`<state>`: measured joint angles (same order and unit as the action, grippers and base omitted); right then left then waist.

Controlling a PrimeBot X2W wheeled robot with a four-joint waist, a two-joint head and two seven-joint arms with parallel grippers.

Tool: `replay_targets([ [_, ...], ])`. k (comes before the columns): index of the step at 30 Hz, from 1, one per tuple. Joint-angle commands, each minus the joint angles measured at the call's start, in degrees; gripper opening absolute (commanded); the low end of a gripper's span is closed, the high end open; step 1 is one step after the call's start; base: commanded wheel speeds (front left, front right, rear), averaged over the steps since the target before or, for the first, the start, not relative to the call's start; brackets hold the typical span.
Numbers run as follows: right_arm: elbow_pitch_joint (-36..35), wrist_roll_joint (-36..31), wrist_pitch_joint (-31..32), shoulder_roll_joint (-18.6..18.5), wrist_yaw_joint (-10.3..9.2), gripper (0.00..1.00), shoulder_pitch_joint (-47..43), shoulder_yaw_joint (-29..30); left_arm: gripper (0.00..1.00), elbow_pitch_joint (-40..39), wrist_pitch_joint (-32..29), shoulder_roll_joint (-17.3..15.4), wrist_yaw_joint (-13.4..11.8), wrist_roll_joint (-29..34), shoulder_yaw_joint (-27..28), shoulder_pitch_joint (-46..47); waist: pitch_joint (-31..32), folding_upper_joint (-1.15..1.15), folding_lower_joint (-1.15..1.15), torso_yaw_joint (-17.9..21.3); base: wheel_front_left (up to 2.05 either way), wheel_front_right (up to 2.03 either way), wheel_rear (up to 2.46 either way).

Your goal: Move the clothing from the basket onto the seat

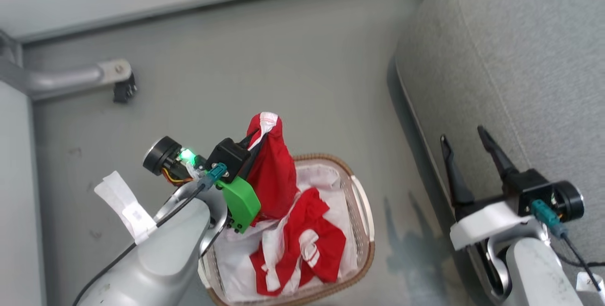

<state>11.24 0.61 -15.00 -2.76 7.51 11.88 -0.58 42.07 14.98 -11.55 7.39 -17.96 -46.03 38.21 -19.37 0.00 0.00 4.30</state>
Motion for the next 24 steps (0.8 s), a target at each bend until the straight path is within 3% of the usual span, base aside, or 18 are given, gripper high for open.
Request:
replay_targets([
  [1, 0.35, -0.25, -0.28, -0.23, -0.04, 1.0, -1.65, -0.42, 0.0, -1.24, 0.31, -0.93, 0.16, 0.41, -0.03, -0.87, 9.98, 0.0, 0.0, -1.21, 0.0, 0.0, 0.0],
  [9, 1.41, -0.44, -0.28, -0.24, -0.04, 1.0, -5.3, -2.47, 0.0, -7.67, 0.27, -3.92, 0.17, 0.63, -2.2, 2.62, 17.54, 0.0, 0.0, -0.95, 0.0, 0.0, 0.0],
  [24, 1.1, -0.29, -0.28, -0.23, -0.04, 1.0, -2.67, -8.26, 0.0, -11.59, -1.57, -6.85, 0.17, -2.12, -6.95, 19.58, 19.79, 0.0, 0.0, -1.06, 0.0, 0.0, 0.0],
])
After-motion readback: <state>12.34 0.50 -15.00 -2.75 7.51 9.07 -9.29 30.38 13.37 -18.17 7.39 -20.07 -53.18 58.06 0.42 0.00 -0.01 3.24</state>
